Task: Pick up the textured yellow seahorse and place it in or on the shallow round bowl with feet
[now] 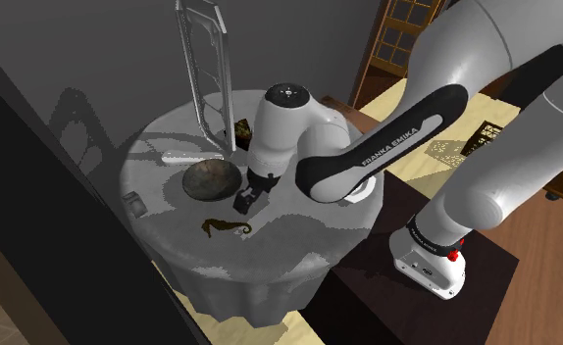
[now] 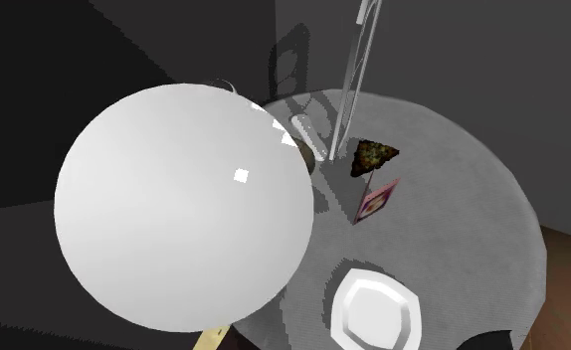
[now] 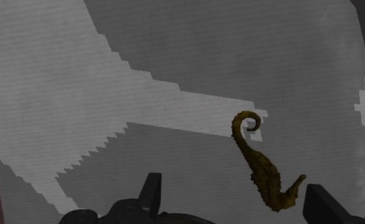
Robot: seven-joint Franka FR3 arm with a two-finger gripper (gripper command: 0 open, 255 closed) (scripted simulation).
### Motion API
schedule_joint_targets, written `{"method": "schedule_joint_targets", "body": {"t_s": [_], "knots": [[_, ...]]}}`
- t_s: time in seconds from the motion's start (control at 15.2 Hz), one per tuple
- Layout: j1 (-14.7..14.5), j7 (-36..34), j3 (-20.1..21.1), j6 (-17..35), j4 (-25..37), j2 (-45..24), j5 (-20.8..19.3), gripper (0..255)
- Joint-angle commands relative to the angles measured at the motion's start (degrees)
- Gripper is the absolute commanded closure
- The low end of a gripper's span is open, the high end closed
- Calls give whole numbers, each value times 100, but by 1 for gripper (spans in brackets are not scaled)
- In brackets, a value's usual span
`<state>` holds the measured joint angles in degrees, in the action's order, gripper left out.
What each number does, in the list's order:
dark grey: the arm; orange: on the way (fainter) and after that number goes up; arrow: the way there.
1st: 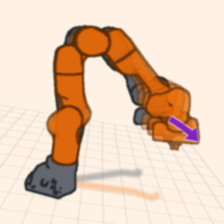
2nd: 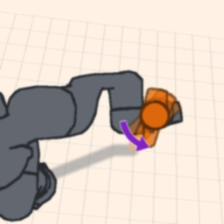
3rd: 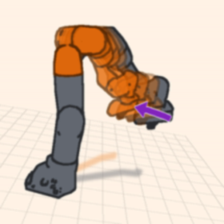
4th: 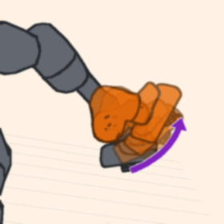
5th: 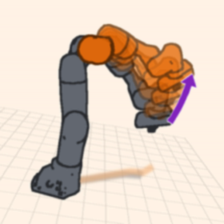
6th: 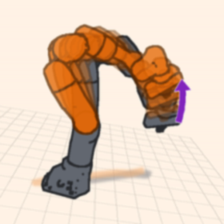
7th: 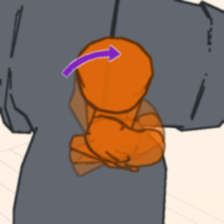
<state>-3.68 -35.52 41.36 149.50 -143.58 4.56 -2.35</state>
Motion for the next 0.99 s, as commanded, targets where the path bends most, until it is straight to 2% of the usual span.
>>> {"method": "schedule_joint_targets", "body": {"t_s": [0.0, 0.53, 0.59, 0.92], "knots": [[85, -268, 43, 205, 1, -276, -376, 0], [75, -268, 32, 204, 1, -276, -375, 0], [75, -268, 32, 204, 1, -276, -375, 255], [75, -268, 32, 204, 1, -275, -375, 255]]}}
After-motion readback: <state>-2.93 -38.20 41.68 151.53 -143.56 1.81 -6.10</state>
